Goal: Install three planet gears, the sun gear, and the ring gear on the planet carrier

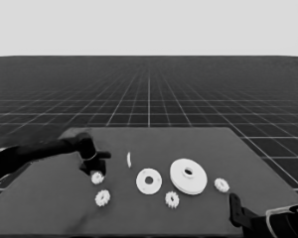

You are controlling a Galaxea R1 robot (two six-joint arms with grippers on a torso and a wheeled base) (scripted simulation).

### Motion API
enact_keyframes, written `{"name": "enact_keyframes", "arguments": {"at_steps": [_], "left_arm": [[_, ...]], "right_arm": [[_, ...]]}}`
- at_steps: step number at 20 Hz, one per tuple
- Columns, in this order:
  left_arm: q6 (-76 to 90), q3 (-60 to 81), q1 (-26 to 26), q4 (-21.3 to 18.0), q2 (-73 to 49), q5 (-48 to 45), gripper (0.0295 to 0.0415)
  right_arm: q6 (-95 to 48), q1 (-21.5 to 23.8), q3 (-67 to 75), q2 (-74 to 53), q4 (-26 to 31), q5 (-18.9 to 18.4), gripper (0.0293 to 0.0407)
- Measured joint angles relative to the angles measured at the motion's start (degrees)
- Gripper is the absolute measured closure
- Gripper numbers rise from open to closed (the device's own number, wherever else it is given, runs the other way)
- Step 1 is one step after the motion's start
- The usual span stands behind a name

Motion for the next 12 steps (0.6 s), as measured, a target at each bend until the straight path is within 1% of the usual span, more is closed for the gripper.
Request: {"name": "enact_keyframes", "arguments": {"at_steps": [1, 3, 8, 10, 12], "left_arm": [[0.58, -1.66, 1.69, 1.06, 0.72, -1.12, 0.0326], [1.20, -3.40, 3.10, 1.94, 1.49, -2.22, 0.0326], [1.51, -4.29, 3.70, 2.35, 1.87, -2.77, 0.0326], [1.53, -4.33, 3.73, 2.37, 1.88, -2.80, 0.0397], [1.53, -4.34, 3.71, 2.38, 1.89, -2.81, 0.0398]], "right_arm": [[0.00, 0.00, 0.00, 0.00, 0.00, 0.00, 0.0315], [0.00, 0.00, 0.00, 0.00, 0.00, 0.00, 0.0315], [0.00, 0.00, 0.00, 0.00, 0.00, 0.00, 0.0315], [0.00, 0.00, 0.00, 0.00, 0.00, 0.00, 0.0315], [0.00, 0.00, 0.00, 0.00, 0.00, 0.00, 0.0315]]}}
